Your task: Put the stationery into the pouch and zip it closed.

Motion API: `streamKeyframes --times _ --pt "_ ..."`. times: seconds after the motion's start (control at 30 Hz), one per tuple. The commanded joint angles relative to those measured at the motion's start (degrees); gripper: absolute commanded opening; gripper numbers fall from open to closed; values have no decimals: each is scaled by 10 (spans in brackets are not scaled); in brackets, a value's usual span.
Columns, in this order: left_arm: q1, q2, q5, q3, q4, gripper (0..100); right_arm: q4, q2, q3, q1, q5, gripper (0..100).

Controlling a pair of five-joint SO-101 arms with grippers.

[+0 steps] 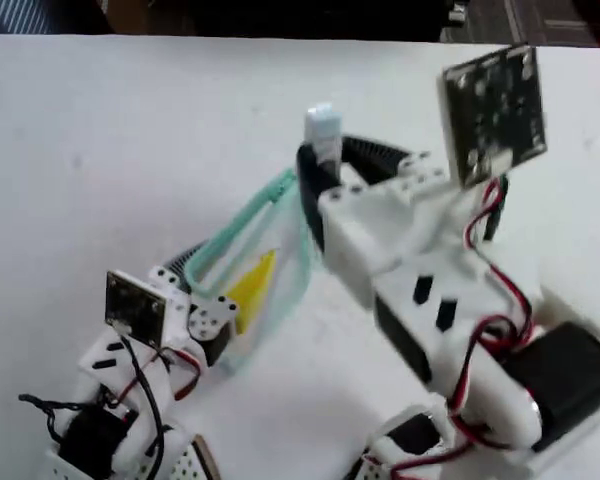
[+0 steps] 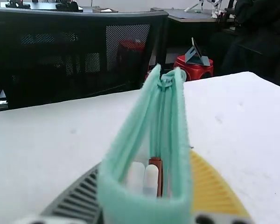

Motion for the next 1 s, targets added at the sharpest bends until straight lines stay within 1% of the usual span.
streamKeyframes --times 0.0,0.07,0.13,0.27,0.4,0.47,0.67,0.97 --pt "0 0 7 -4 2 214 -65 -58 113 -82 62 16" --pt "0 0 7 -4 2 214 -129 -81 193 -113 104 16" --pt "0 0 7 -4 2 214 -205 -98 277 -124 127 16" --pt "-2 0 7 -4 3 214 -364 -130 426 -124 133 16" --pt "-3 0 7 -4 3 214 -450 -159 523 -126 133 16" --pt "-3 0 7 -4 3 214 -468 -170 559 -126 133 16" --pt "-4 0 7 -4 2 214 -473 -197 626 -126 133 16" --pt "-5 0 7 -3 3 215 -471 -284 636 -124 133 16"
